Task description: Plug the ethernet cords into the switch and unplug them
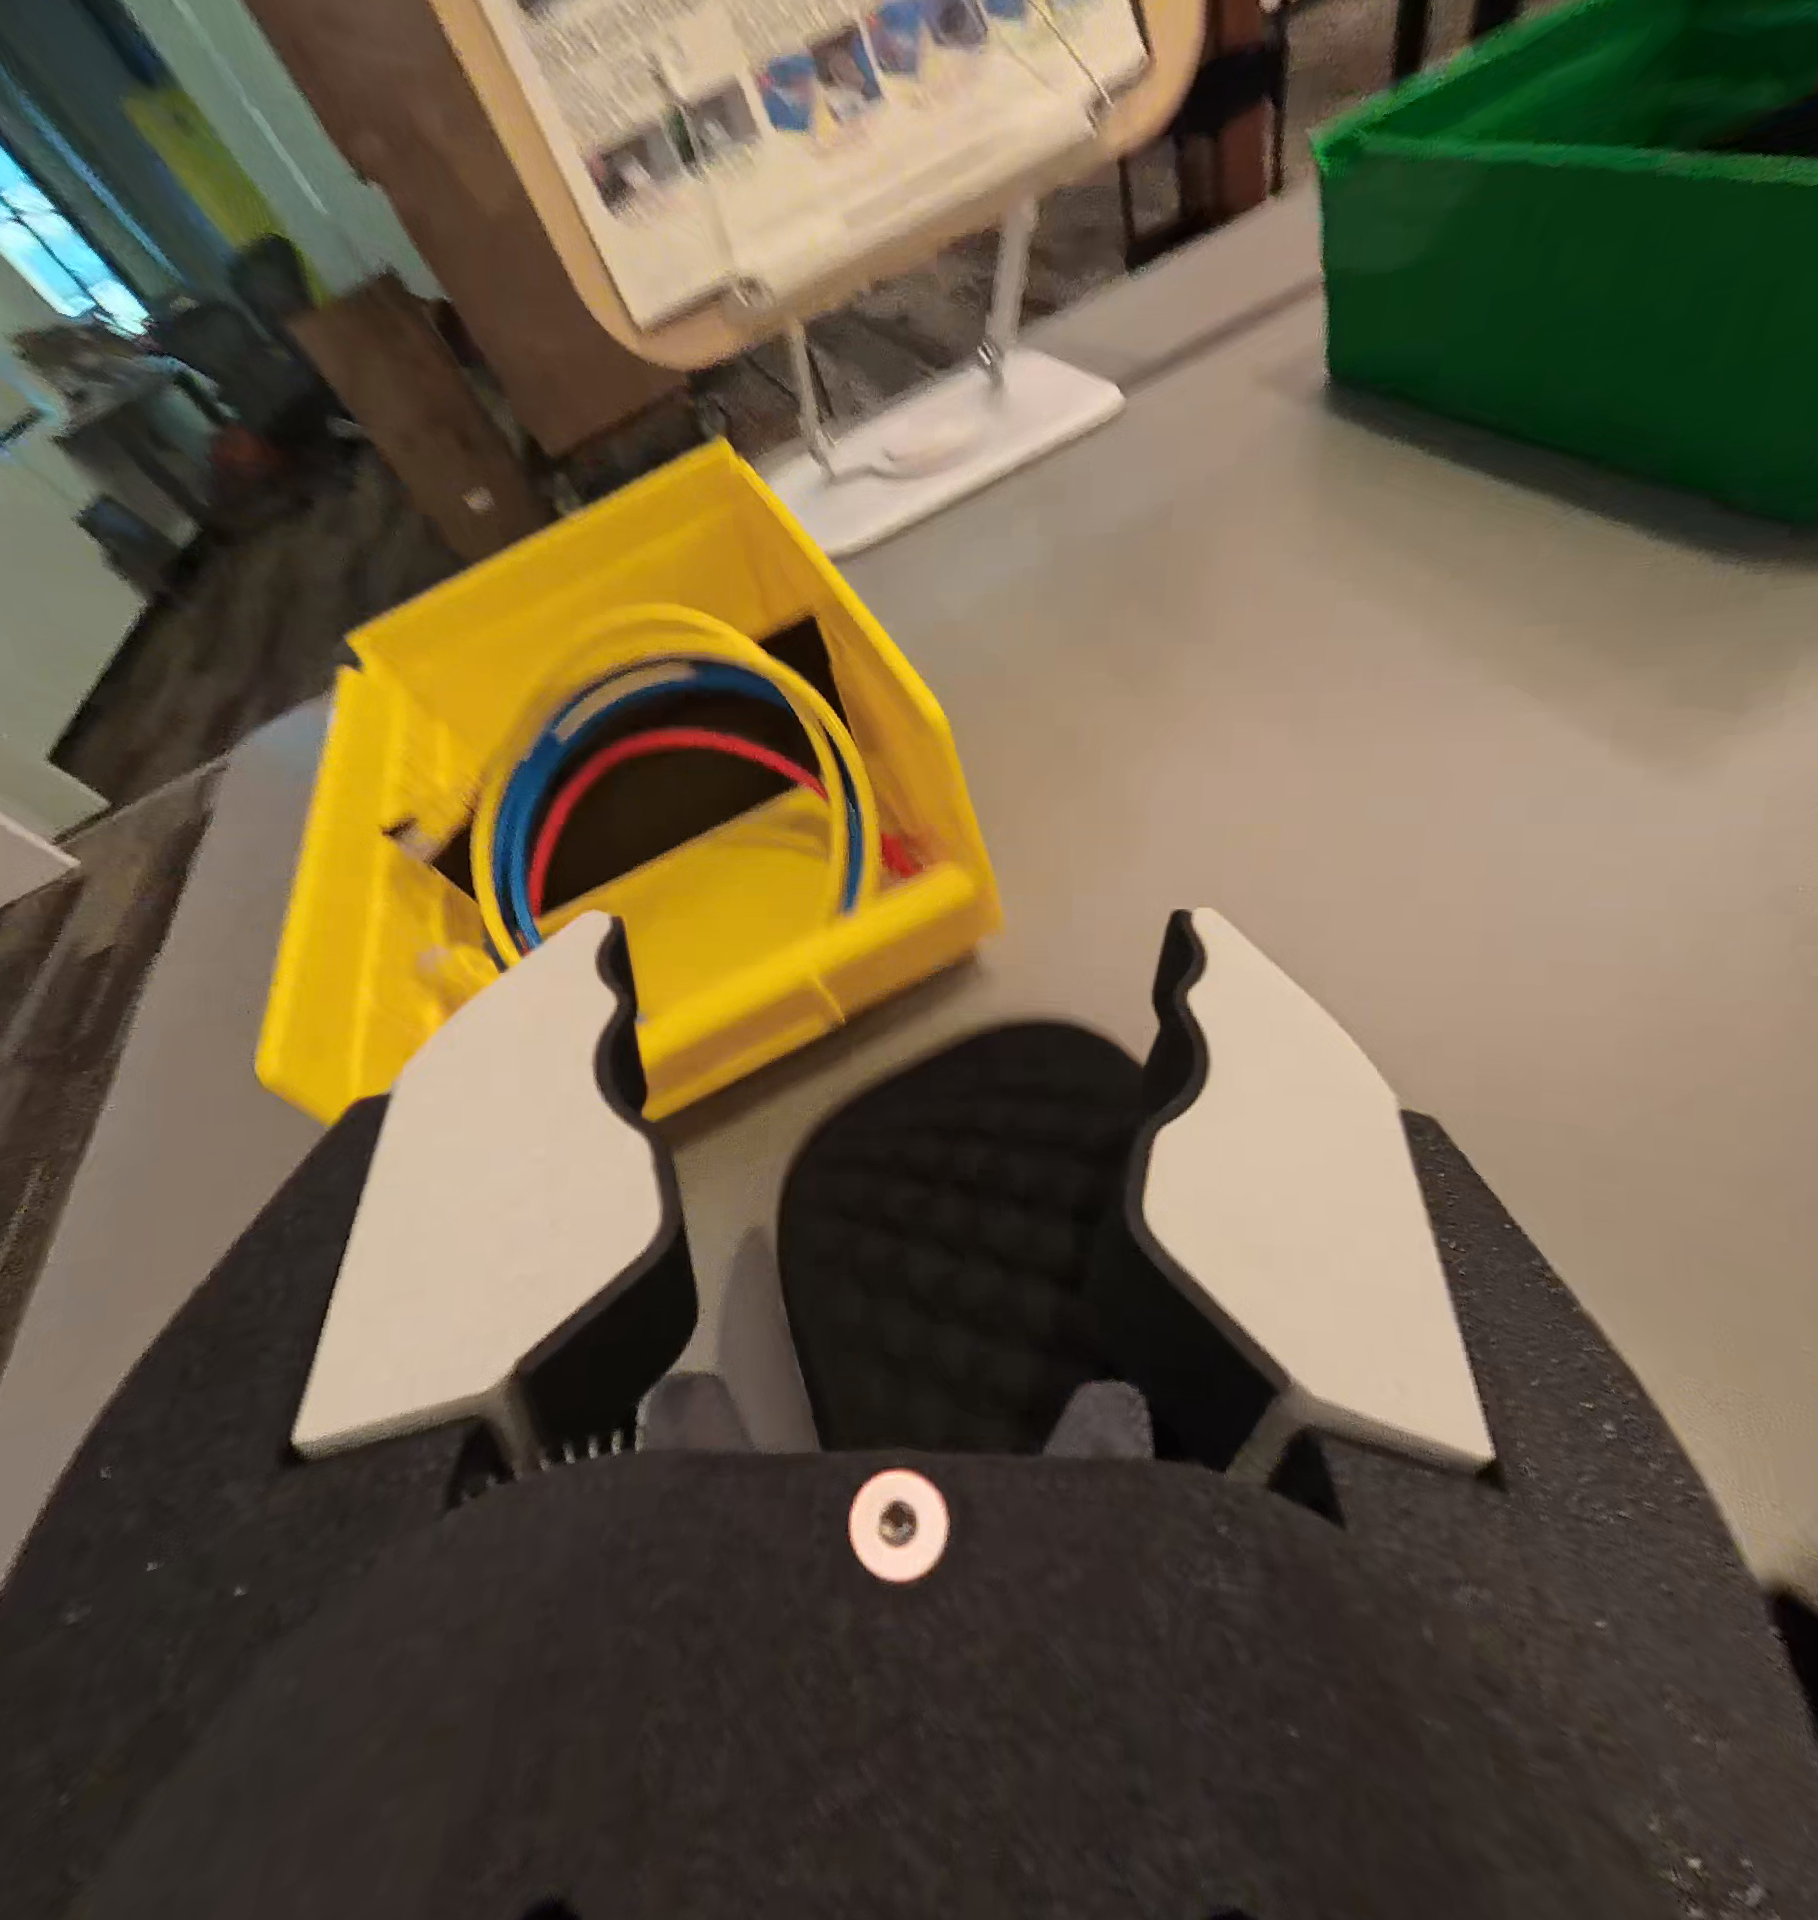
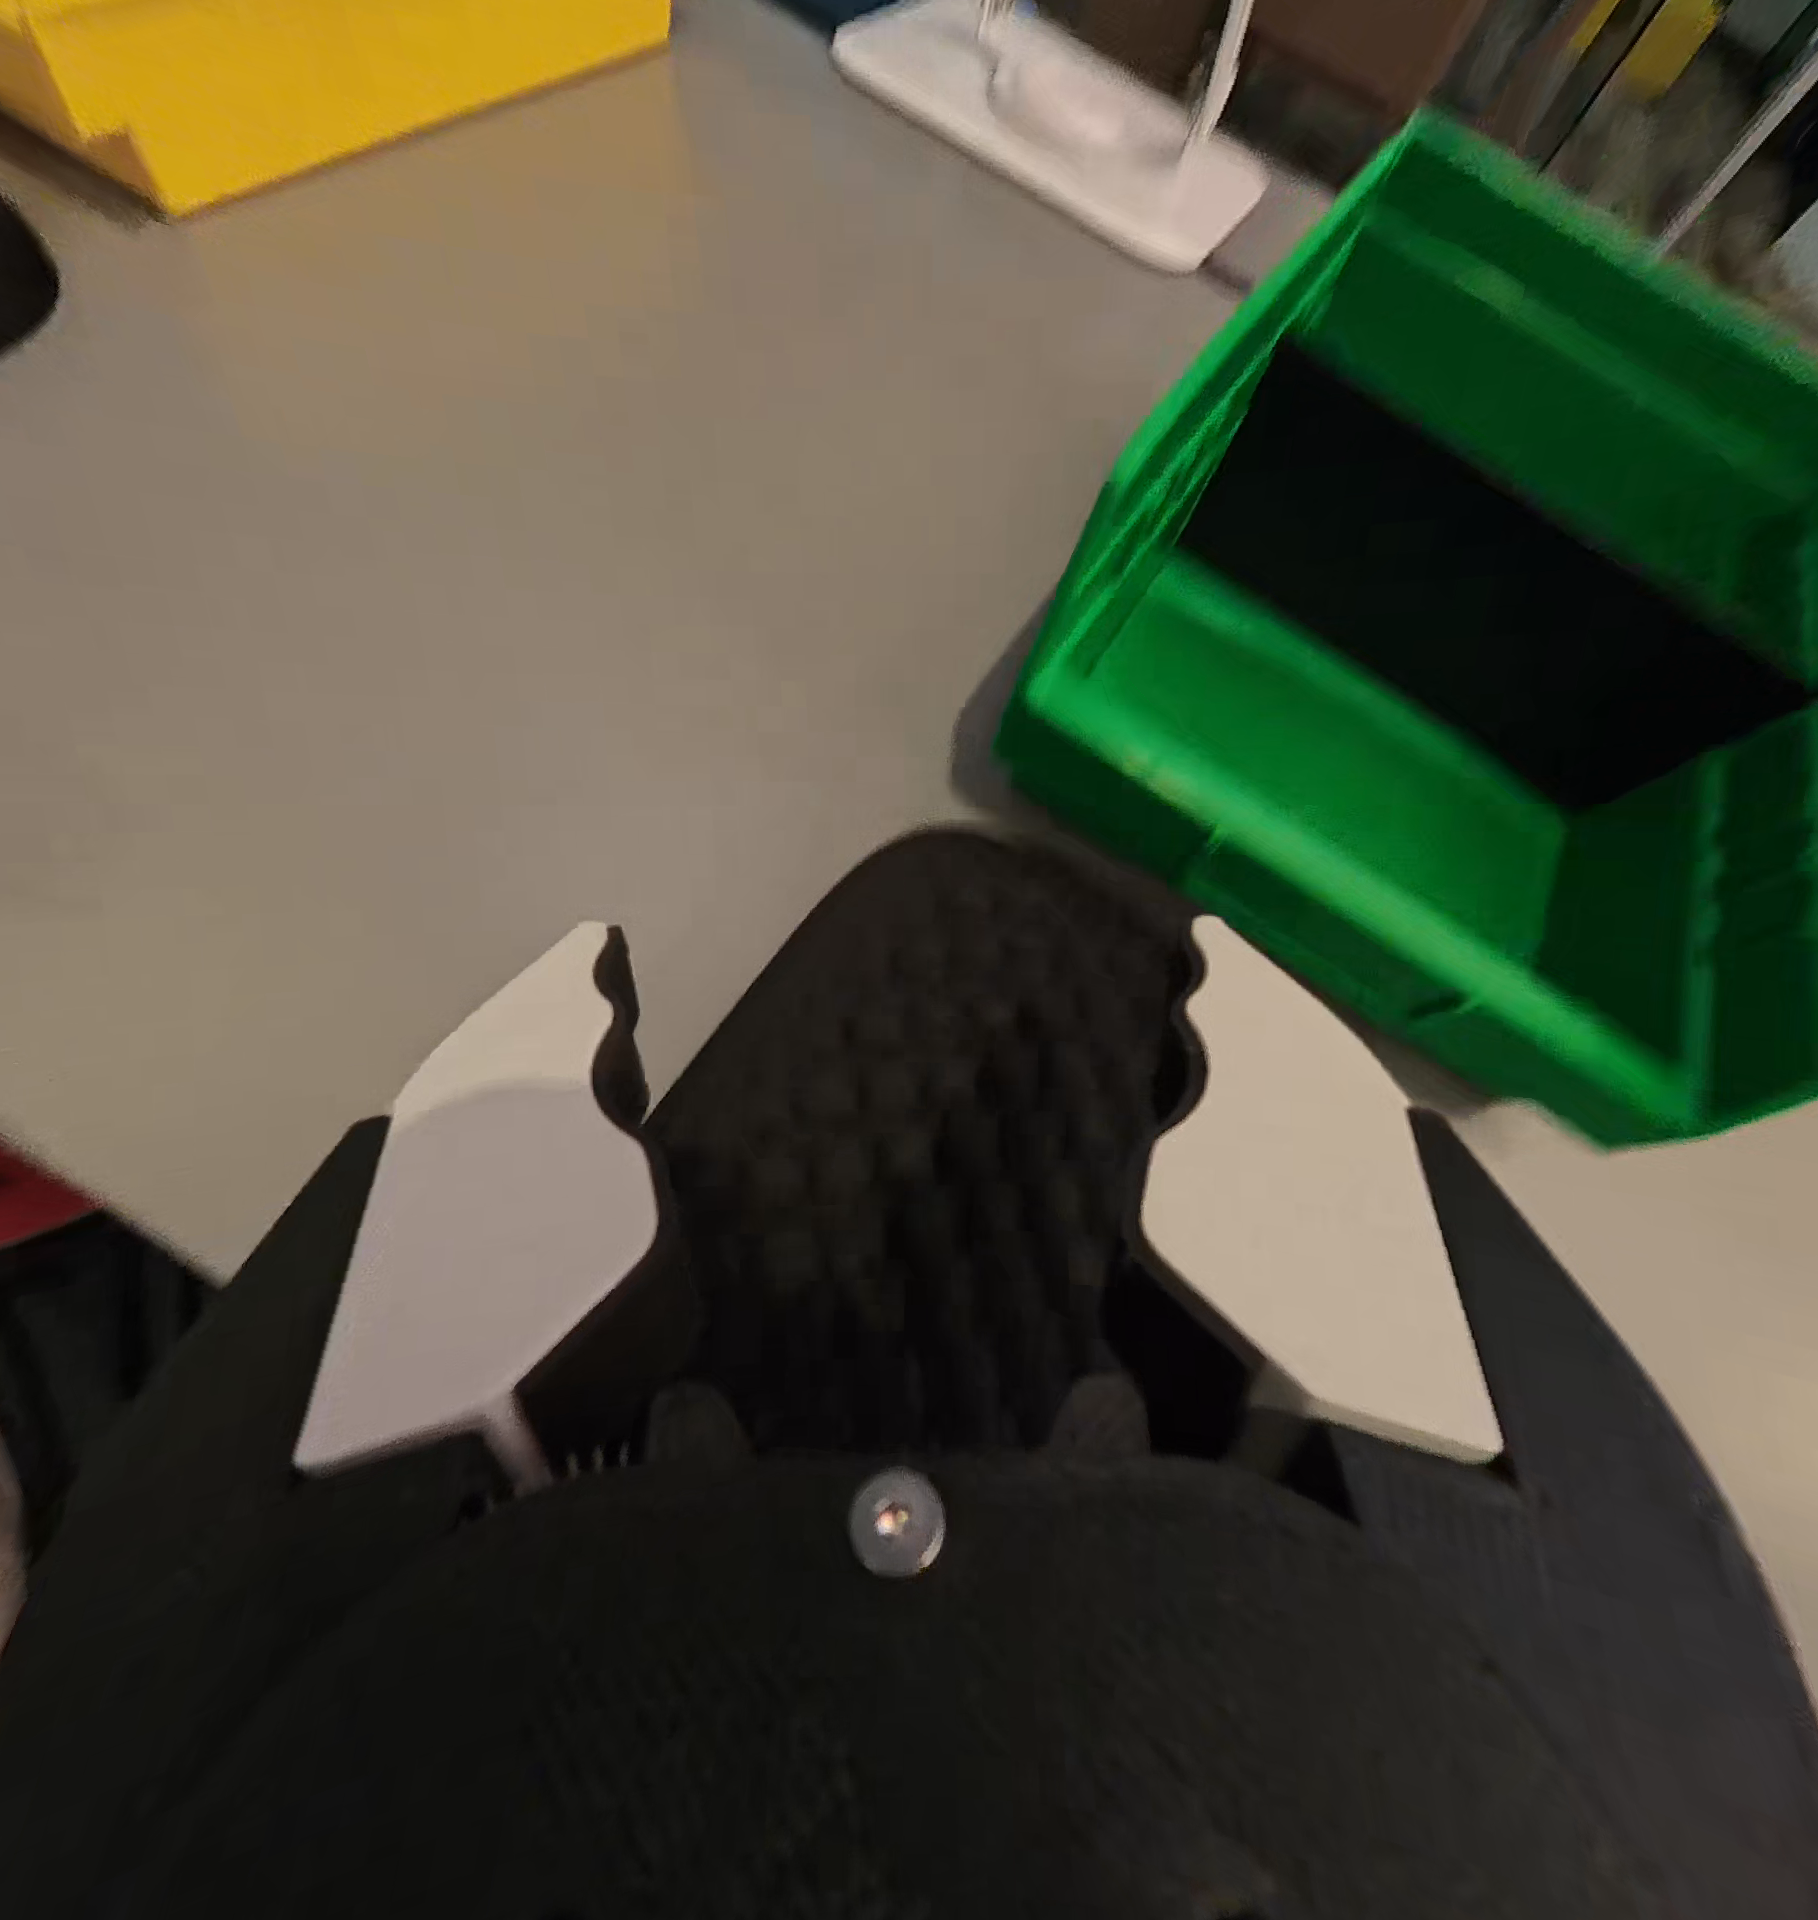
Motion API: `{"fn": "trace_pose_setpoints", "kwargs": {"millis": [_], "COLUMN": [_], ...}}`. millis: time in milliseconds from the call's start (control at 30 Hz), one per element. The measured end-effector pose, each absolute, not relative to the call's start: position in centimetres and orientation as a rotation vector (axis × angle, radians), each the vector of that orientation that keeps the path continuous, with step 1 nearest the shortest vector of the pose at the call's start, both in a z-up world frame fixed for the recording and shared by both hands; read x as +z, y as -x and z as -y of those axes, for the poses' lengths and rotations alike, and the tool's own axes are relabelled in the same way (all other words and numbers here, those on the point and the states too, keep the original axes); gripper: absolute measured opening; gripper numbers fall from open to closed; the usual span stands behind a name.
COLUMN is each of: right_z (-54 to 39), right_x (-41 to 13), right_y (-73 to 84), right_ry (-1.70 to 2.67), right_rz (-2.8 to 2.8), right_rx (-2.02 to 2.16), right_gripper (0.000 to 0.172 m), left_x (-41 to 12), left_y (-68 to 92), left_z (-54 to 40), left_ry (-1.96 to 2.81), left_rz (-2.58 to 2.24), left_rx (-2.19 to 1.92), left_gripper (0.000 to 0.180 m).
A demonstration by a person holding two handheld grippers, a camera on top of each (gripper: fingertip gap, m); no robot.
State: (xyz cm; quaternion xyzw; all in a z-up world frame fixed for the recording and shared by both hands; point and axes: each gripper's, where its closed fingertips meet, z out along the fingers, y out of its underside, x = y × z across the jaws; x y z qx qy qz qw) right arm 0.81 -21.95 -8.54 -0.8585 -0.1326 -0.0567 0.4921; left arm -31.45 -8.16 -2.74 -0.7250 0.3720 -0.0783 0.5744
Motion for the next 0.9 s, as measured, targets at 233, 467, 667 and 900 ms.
{"fn": "trace_pose_setpoints", "kwargs": {"millis": [233, 467, 667, 900], "right_z": [15.3, 9.7, 6.2, 2.9], "right_x": [1.6, 6.0, 7.4, 11.4], "right_y": [-1.9, -3.0, -3.1, -3.7], "right_ry": [1.785, 1.615, 1.548, 1.429], "right_rz": [0.353, 0.379, 0.381, 0.322], "right_rx": [-0.255, -0.310, -0.311, -0.289], "right_gripper": [0.090, 0.091, 0.089, 0.085], "left_x": [3.4, 8.6, 11.2, 14.2], "left_y": [26.4, 23.4, 21.3, 18.6], "left_z": [1.1, -2.8, -5.0, -7.5], "left_ry": [1.595, 1.508, 1.470, 1.395], "left_rz": [-0.687, -0.597, -0.564, -0.530], "left_rx": [-0.181, -0.158, -0.176, -0.198], "left_gripper": [0.094, 0.091, 0.092, 0.092]}}
